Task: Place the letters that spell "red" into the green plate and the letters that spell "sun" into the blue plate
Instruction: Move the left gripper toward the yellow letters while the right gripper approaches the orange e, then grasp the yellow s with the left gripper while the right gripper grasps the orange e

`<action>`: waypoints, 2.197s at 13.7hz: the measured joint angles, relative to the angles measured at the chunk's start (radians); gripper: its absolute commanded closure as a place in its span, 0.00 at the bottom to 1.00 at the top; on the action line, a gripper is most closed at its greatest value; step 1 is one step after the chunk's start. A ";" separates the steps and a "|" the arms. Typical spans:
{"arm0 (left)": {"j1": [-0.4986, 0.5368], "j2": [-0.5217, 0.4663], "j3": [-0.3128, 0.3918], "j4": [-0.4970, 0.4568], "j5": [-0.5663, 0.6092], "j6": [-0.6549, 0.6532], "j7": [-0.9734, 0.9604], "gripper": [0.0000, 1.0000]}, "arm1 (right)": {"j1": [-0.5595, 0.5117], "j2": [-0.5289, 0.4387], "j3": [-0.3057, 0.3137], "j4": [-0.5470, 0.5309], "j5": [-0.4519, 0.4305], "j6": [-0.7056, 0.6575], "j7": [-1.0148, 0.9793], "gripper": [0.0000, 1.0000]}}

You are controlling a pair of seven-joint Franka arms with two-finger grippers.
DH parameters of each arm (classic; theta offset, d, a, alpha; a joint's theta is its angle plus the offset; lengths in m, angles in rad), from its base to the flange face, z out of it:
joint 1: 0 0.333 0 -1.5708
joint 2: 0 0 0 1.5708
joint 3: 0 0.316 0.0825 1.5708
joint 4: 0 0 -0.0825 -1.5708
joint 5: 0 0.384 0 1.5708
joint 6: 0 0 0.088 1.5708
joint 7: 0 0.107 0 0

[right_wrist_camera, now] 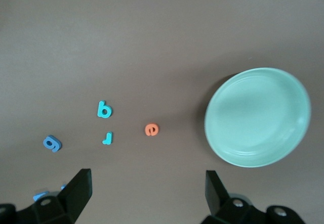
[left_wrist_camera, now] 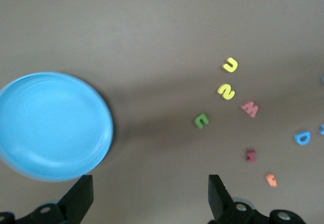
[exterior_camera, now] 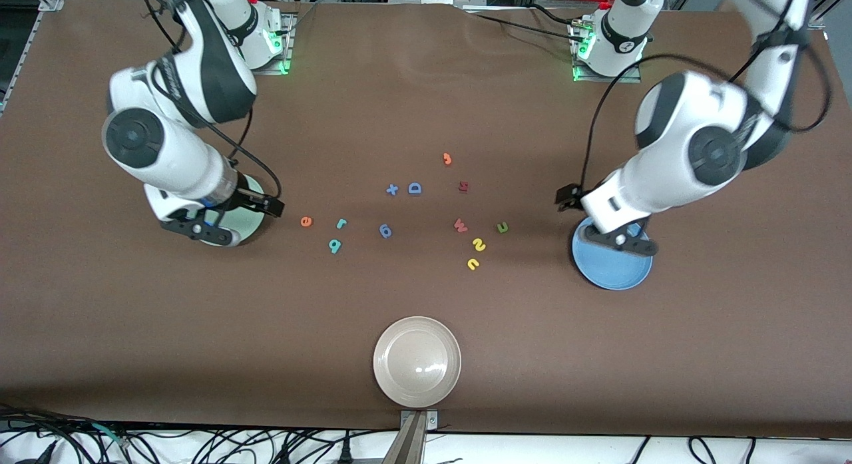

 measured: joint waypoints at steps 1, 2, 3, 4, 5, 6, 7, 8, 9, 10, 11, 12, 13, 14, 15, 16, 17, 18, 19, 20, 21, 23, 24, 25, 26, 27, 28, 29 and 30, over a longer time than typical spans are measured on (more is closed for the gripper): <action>-0.018 0.038 0.000 -0.001 0.000 0.041 0.000 0.00 | 0.004 0.023 0.000 -0.013 0.002 0.028 0.005 0.01; -0.036 0.069 -0.001 -0.003 0.000 0.089 0.000 0.00 | 0.007 0.039 0.000 -0.041 0.004 0.075 0.005 0.01; -0.051 0.094 0.000 -0.009 0.000 0.141 0.000 0.00 | 0.009 0.051 0.000 -0.083 0.005 0.137 0.006 0.01; -0.063 0.117 -0.001 -0.015 0.000 0.193 -0.001 0.00 | 0.010 0.058 0.000 -0.132 0.005 0.198 0.009 0.01; -0.072 0.139 0.000 -0.022 0.000 0.246 -0.001 0.00 | 0.011 0.063 0.000 -0.177 0.005 0.244 0.017 0.01; -0.082 0.158 0.000 -0.025 0.000 0.294 -0.001 0.00 | 0.012 0.066 0.000 -0.211 0.005 0.272 0.027 0.01; -0.096 0.177 0.000 -0.027 0.000 0.337 -0.002 0.00 | 0.013 0.070 0.000 -0.237 0.006 0.290 0.044 0.01; -0.114 0.198 -0.001 -0.029 0.000 0.377 -0.009 0.00 | 0.014 0.076 0.001 -0.254 0.006 0.304 0.071 0.01; -0.131 0.219 0.000 -0.030 0.000 0.407 -0.017 0.00 | 0.015 0.087 0.002 -0.263 0.006 0.319 0.101 0.01; -0.147 0.241 0.000 -0.031 0.000 0.433 -0.024 0.00 | 0.017 0.102 0.004 -0.265 0.006 0.337 0.123 0.01; -0.159 0.263 0.000 -0.031 0.000 0.462 -0.031 0.00 | 0.020 0.118 0.005 -0.266 0.006 0.356 0.136 0.01; -0.170 0.284 0.000 -0.031 0.000 0.488 -0.041 0.00 | 0.025 0.134 0.006 -0.266 0.006 0.376 0.143 0.01; -0.178 0.301 0.000 -0.031 0.000 0.507 -0.049 0.00 | 0.029 0.149 0.007 -0.269 0.007 0.402 0.146 0.01; -0.185 0.314 0.001 -0.031 0.000 0.525 -0.061 0.00 | 0.035 0.163 0.007 -0.278 0.007 0.439 0.146 0.01; -0.195 0.326 0.001 -0.031 0.000 0.536 -0.071 0.00 | 0.042 0.175 0.007 -0.292 0.007 0.479 0.147 0.01; -0.206 0.335 0.003 -0.031 0.004 0.541 -0.086 0.00 | 0.046 0.185 0.007 -0.305 0.007 0.505 0.147 0.01; -0.218 0.344 0.003 -0.031 0.022 0.544 -0.109 0.00 | 0.048 0.190 0.007 -0.314 0.007 0.516 0.147 0.01; -0.228 0.351 0.004 -0.031 0.061 0.546 -0.149 0.00 | 0.049 0.190 0.007 -0.317 0.007 0.518 0.147 0.01; -0.234 0.355 0.004 -0.031 0.106 0.548 -0.197 0.00 | 0.049 0.190 0.007 -0.318 0.006 0.518 0.147 0.01; -0.239 0.357 0.004 -0.031 0.141 0.549 -0.237 0.00 | 0.049 0.189 0.006 -0.321 0.006 0.518 0.147 0.01; -0.244 0.358 0.004 -0.031 0.162 0.549 -0.263 0.00 | 0.049 0.186 0.005 -0.326 0.005 0.518 0.147 0.01; -0.247 0.361 0.004 -0.031 0.172 0.555 -0.279 0.00 | 0.049 0.183 0.003 -0.340 -0.015 0.518 0.147 0.01; -0.247 0.364 0.005 -0.031 0.172 0.562 -0.280 0.00 | 0.049 0.183 -0.001 -0.348 -0.032 0.519 0.147 0.02; -0.247 0.369 0.005 -0.031 0.172 0.565 -0.281 0.00 | 0.049 0.183 -0.005 -0.354 -0.047 0.519 0.147 0.10; -0.247 0.373 0.005 -0.031 0.172 0.566 -0.285 0.00 | 0.049 0.183 -0.009 -0.358 -0.056 0.520 0.147 0.16; -0.247 0.376 0.005 -0.031 0.172 0.567 -0.290 0.00 | 0.049 0.182 -0.010 -0.360 -0.060 0.522 0.147 0.21; -0.248 0.378 0.005 -0.031 0.172 0.568 -0.292 0.00 | 0.049 0.182 -0.010 -0.361 -0.061 0.524 0.147 0.24; -0.248 0.378 0.005 -0.030 0.172 0.569 -0.293 0.00 | 0.049 0.182 -0.010 -0.361 -0.061 0.526 0.147 0.25; -0.248 0.378 0.005 -0.030 0.172 0.569 -0.294 0.01 | 0.049 0.182 -0.010 -0.362 -0.061 0.528 0.147 0.25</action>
